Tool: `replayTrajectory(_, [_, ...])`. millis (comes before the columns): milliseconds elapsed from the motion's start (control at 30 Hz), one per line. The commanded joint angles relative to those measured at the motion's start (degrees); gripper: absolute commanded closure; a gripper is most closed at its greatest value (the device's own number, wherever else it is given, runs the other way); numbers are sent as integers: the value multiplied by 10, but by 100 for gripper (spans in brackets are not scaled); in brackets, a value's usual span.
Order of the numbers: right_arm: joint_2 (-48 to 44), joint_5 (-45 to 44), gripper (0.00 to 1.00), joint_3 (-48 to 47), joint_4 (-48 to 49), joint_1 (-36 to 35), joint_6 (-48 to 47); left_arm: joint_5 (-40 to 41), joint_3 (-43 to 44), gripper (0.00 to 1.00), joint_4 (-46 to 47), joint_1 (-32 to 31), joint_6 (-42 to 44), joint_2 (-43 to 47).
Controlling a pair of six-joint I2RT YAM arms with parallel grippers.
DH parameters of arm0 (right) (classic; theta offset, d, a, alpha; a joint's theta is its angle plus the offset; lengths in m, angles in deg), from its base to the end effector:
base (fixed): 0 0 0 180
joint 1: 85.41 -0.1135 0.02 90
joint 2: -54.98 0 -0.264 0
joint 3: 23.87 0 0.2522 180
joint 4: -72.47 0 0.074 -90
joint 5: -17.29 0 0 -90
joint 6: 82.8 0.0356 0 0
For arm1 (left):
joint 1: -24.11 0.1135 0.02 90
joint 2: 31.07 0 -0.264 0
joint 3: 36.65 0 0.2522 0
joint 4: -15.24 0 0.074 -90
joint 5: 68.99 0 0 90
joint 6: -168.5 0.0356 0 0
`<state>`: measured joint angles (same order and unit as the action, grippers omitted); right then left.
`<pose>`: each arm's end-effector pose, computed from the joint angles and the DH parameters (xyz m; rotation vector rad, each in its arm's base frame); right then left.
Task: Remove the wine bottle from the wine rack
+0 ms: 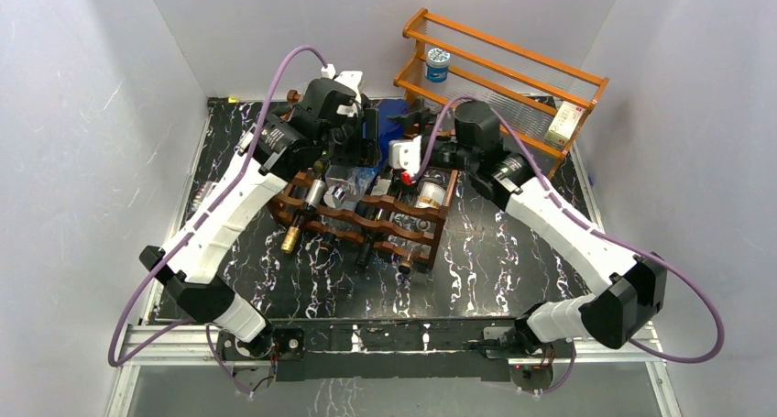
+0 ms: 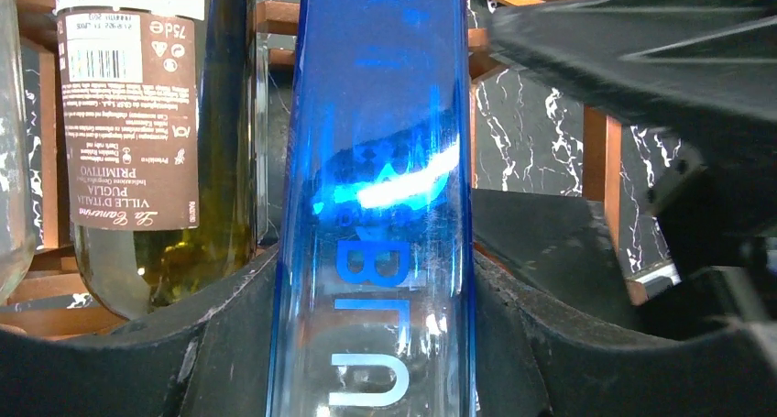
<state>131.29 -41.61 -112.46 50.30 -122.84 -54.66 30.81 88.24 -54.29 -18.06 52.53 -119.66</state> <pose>0.2325 0.2011 0.4057 -1.5308 0.7863 0.1577 0.2323 -0.2023 0.4669 0.2074 2.1751 -0.5057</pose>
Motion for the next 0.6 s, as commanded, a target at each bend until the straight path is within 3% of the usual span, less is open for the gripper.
replayTrajectory(0, [24,-32,2,-39,1,-32,-99,-8,7,100,34,5,-10,53])
replayTrajectory(133, [52,-34,2,-46,-3,-41,-124,-10,7,100,33,7,-9,55])
replayTrajectory(367, [50,-44,3,19,145,-69,-112,-23,12,100,34,9,-14,55])
replayTrajectory(567, [48,-35,27,45,206,-71,-87,-42,16,100,35,10,-15,58])
